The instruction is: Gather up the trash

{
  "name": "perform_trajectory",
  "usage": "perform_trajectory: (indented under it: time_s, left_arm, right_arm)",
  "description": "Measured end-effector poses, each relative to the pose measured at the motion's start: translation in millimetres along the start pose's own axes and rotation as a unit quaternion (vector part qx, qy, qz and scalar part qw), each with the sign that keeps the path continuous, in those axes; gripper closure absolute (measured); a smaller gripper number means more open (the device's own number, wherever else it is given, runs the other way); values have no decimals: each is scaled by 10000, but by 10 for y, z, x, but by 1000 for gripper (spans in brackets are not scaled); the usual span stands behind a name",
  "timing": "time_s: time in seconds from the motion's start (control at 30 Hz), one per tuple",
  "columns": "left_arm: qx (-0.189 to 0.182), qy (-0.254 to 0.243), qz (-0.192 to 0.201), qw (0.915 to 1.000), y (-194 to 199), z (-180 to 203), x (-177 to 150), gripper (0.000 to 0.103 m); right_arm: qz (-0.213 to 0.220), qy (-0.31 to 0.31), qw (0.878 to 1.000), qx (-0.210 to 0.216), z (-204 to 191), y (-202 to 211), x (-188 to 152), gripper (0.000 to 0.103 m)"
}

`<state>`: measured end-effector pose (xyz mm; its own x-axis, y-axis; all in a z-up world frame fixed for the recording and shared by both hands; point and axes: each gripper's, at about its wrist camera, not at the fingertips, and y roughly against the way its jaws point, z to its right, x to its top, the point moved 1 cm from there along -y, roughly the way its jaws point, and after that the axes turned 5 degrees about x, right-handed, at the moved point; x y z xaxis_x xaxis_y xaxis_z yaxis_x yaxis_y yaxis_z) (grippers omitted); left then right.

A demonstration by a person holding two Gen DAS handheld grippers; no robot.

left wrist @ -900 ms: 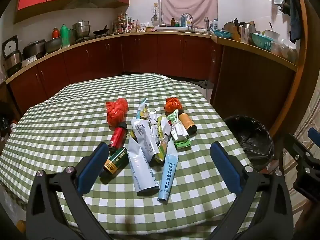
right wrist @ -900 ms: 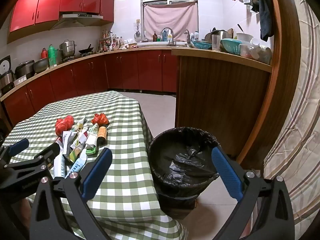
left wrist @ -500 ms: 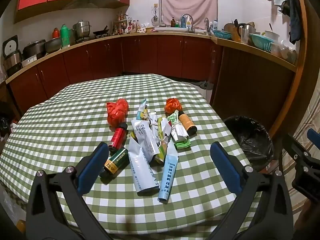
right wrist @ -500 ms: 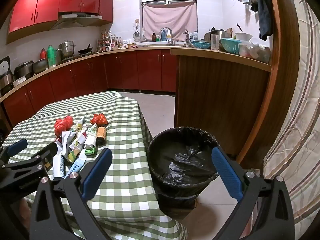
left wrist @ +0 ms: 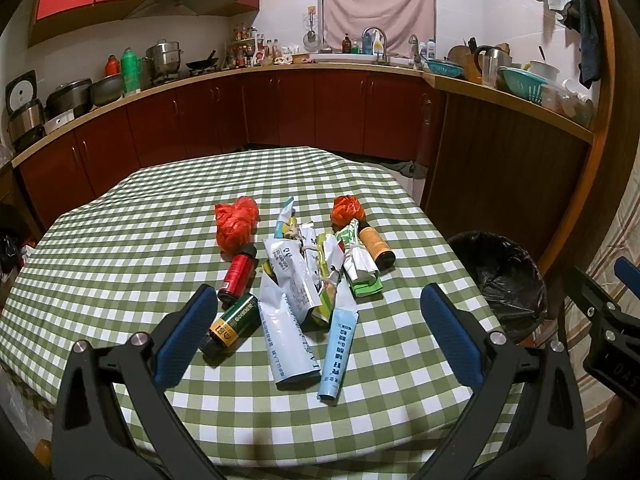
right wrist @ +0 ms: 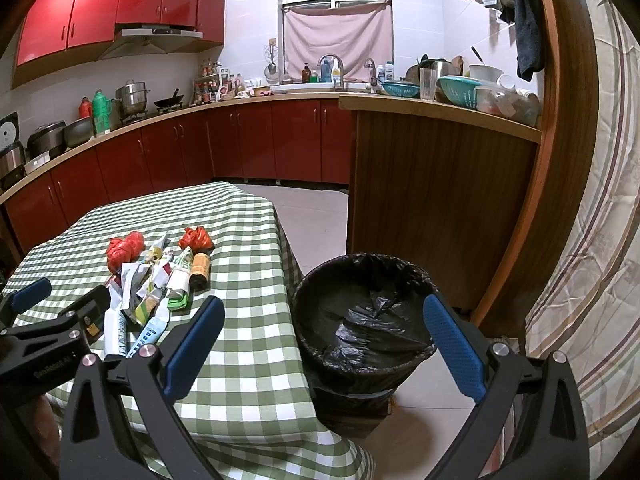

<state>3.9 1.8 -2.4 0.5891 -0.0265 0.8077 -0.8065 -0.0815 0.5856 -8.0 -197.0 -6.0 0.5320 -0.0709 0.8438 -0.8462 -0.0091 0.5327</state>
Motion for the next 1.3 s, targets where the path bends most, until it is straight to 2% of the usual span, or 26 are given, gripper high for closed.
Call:
perform_trajectory:
  time_s: [1.3]
  left_arm:
    - [25, 37, -85, 10000, -14, -53, -19, 4]
  right_arm:
    - [9, 1, 10000, -4, 20, 8, 7, 6]
